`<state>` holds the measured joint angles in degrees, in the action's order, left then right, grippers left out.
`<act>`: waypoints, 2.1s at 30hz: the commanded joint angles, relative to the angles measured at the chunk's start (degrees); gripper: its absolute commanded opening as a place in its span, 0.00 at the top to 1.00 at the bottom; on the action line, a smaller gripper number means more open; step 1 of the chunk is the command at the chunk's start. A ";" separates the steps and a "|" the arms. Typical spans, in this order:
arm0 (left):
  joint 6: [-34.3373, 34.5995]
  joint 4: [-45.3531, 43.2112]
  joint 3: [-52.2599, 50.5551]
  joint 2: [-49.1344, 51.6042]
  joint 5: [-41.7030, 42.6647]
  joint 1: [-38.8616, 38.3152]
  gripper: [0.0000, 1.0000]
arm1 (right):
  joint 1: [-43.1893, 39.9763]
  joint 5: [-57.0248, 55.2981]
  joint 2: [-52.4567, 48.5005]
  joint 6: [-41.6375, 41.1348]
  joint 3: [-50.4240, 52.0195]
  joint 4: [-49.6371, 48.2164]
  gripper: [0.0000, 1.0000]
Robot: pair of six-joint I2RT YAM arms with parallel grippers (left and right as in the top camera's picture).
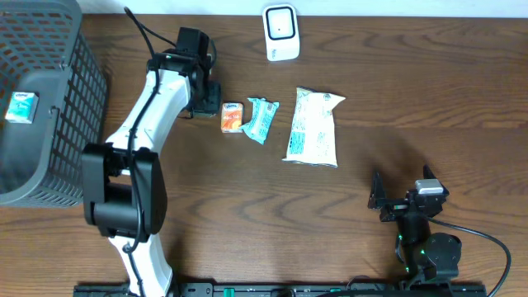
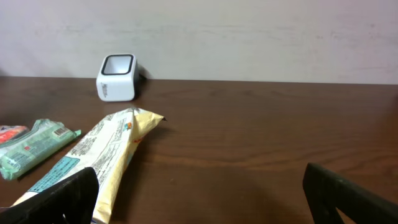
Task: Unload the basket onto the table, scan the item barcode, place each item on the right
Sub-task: 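Lift the Zam-Buk box out and set it left of the orange pack, then return the left gripper into the basket and grasp the white-teal Kleenex pocket pack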
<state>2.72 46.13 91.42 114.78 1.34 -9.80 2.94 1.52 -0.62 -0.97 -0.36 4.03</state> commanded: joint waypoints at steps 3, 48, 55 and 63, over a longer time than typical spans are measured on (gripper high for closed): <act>-0.81 -0.70 -0.57 2.10 0.57 0.26 0.37 | 0.37 -0.09 0.31 0.42 0.04 0.28 0.01; -1.03 -18.49 9.51 -20.24 -3.04 32.41 0.26 | 0.39 -0.07 0.31 0.42 0.04 0.26 0.01; -9.90 -17.03 7.26 -13.20 -3.96 41.18 0.29 | 0.37 -0.09 0.31 0.39 0.04 0.26 0.01; -28.20 -19.12 7.15 -1.40 -10.25 41.55 0.29 | 0.39 -0.07 0.31 0.42 0.04 0.28 0.01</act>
<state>-16.64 28.51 99.26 109.84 -3.84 31.97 2.94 1.54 -0.62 -0.97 -0.36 4.03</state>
